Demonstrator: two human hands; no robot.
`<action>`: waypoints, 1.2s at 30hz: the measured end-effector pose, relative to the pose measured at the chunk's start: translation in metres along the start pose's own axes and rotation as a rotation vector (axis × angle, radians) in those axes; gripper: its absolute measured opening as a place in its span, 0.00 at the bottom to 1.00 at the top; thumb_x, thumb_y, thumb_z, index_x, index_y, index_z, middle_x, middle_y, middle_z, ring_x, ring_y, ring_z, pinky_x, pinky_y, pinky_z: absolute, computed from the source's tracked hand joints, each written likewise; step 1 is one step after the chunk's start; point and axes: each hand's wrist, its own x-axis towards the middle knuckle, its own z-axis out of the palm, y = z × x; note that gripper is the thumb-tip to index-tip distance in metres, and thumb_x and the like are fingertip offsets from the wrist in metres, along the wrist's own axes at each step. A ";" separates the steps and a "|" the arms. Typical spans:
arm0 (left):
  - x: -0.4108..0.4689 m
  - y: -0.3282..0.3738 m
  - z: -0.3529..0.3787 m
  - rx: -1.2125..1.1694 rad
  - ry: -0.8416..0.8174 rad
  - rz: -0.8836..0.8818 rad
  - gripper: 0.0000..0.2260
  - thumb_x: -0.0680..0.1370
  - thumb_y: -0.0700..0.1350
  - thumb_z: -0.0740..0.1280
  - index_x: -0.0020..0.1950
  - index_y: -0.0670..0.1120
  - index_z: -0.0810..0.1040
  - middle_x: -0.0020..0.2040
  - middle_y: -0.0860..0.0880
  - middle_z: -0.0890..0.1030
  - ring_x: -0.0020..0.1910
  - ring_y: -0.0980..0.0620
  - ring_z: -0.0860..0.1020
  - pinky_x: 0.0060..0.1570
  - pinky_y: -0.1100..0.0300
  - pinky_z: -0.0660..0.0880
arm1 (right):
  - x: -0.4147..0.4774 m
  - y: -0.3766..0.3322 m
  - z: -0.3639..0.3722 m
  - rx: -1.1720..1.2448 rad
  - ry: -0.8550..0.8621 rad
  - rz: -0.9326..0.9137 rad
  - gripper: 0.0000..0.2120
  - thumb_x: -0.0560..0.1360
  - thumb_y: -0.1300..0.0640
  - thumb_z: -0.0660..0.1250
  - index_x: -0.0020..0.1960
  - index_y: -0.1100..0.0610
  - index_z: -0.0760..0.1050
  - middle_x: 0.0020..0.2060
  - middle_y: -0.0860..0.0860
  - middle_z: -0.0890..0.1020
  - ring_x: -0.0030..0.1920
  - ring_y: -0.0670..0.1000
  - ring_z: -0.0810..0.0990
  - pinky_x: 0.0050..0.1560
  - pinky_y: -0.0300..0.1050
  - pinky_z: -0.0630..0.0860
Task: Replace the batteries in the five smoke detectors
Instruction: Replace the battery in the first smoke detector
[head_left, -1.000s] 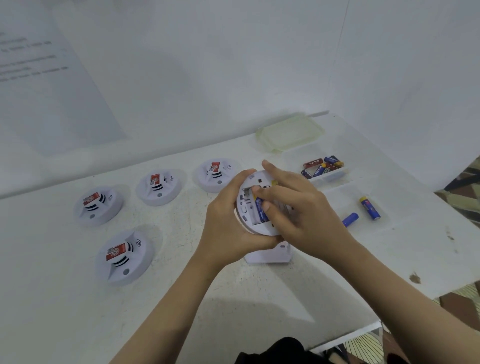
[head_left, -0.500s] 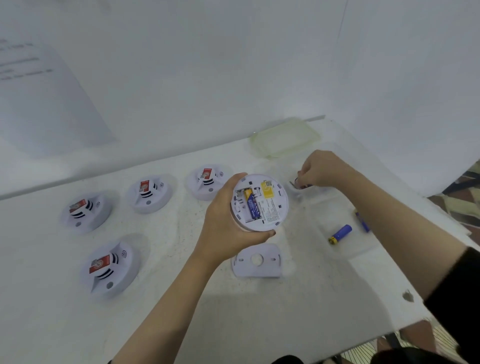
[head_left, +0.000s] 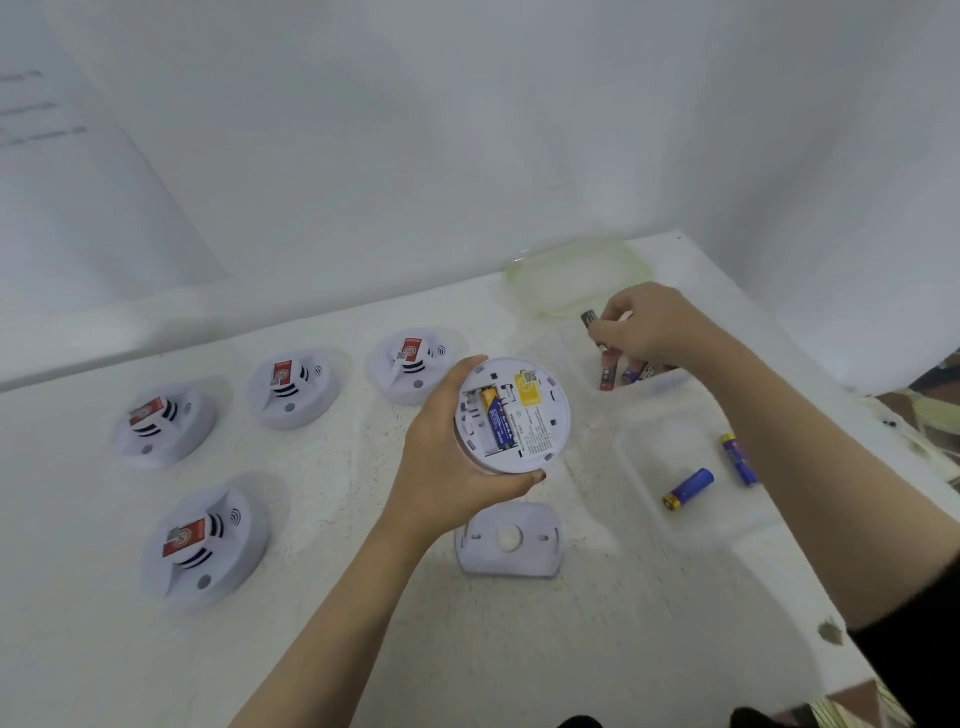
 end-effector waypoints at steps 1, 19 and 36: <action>0.000 -0.001 -0.001 0.002 0.001 -0.004 0.43 0.57 0.49 0.81 0.66 0.59 0.64 0.61 0.61 0.74 0.60 0.66 0.73 0.53 0.76 0.70 | -0.009 -0.005 -0.002 0.073 0.000 -0.027 0.08 0.73 0.57 0.64 0.38 0.58 0.77 0.28 0.49 0.83 0.23 0.45 0.74 0.23 0.32 0.69; -0.018 0.008 -0.004 -0.069 0.053 -0.043 0.36 0.60 0.45 0.79 0.63 0.60 0.66 0.52 0.66 0.79 0.53 0.68 0.78 0.48 0.76 0.72 | -0.106 -0.019 0.081 0.105 0.218 -0.833 0.04 0.68 0.58 0.72 0.42 0.58 0.80 0.35 0.50 0.82 0.35 0.48 0.76 0.38 0.42 0.73; -0.047 0.015 -0.021 -0.047 0.077 -0.010 0.40 0.58 0.41 0.80 0.65 0.59 0.67 0.55 0.61 0.79 0.55 0.61 0.79 0.46 0.71 0.76 | -0.128 -0.020 0.103 0.166 0.288 -0.597 0.33 0.61 0.39 0.68 0.66 0.40 0.68 0.63 0.46 0.69 0.61 0.44 0.65 0.61 0.39 0.63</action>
